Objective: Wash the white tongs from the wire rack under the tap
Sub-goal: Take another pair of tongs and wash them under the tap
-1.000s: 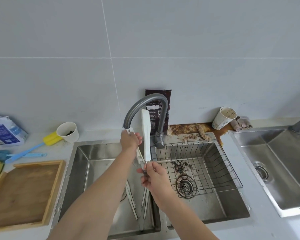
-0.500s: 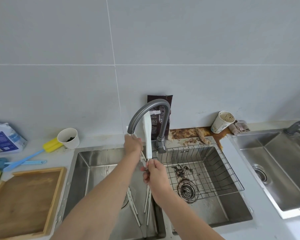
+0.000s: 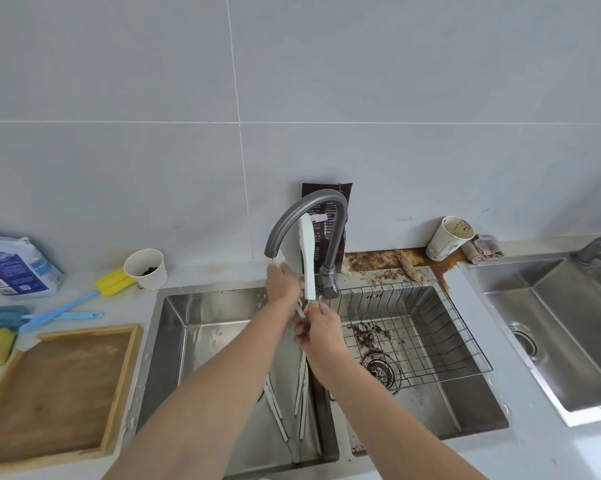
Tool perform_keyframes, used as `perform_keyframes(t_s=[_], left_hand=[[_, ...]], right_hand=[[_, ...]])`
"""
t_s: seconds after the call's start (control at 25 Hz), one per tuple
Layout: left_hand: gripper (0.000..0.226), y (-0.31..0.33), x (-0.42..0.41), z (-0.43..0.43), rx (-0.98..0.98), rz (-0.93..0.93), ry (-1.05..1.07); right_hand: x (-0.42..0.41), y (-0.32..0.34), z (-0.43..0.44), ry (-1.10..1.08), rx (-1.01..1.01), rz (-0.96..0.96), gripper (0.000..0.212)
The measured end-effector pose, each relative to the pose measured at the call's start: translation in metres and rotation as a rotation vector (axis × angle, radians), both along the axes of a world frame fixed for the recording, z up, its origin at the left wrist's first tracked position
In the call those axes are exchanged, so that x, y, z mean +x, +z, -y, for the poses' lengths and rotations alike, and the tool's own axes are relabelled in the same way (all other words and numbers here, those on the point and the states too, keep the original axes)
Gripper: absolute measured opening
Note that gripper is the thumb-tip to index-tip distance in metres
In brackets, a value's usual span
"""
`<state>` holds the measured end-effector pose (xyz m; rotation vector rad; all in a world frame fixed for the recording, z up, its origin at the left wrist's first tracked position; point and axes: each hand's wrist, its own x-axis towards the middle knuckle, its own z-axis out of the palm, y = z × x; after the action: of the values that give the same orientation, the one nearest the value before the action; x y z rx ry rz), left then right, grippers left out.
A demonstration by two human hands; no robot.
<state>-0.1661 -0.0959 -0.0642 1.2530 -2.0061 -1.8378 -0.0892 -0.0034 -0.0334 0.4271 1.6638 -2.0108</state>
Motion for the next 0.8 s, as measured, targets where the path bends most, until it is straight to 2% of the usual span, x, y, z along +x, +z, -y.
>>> perform_keyframes(t_s=[0.08, 0.24, 0.32, 0.4, 0.56, 0.68, 0.8], left_hand=[[0.028, -0.002, 0.0, 0.002, 0.014, 0.025, -0.027], [0.023, 0.002, -0.005, 0.016, 0.046, 0.003, 0.035], [0.022, 0.002, -0.002, -0.002, 0.0, 0.025, -0.026], [0.033, 0.0, 0.003, -0.015, -0.034, 0.051, -0.117], [0.032, 0.0, -0.004, 0.016, 0.073, 0.069, 0.002], [0.031, 0.003, 0.001, 0.004, 0.044, 0.012, -0.001], [0.029, 0.002, 0.0, -0.002, 0.107, -0.027, -0.011]], right_hand=[[0.01, -0.002, -0.002, 0.026, 0.009, -0.003, 0.033], [0.027, -0.003, -0.004, 0.003, -0.035, 0.035, 0.033], [0.012, 0.003, -0.004, -0.052, -0.042, 0.044, 0.033], [0.007, 0.008, -0.008, -0.05, -0.039, 0.038, 0.033], [0.035, 0.0, -0.011, 0.049, -0.027, 0.044, 0.03], [0.025, 0.0, -0.01, -0.006, -0.012, 0.072, 0.031], [0.021, 0.007, -0.007, -0.03, -0.019, 0.07, 0.032]])
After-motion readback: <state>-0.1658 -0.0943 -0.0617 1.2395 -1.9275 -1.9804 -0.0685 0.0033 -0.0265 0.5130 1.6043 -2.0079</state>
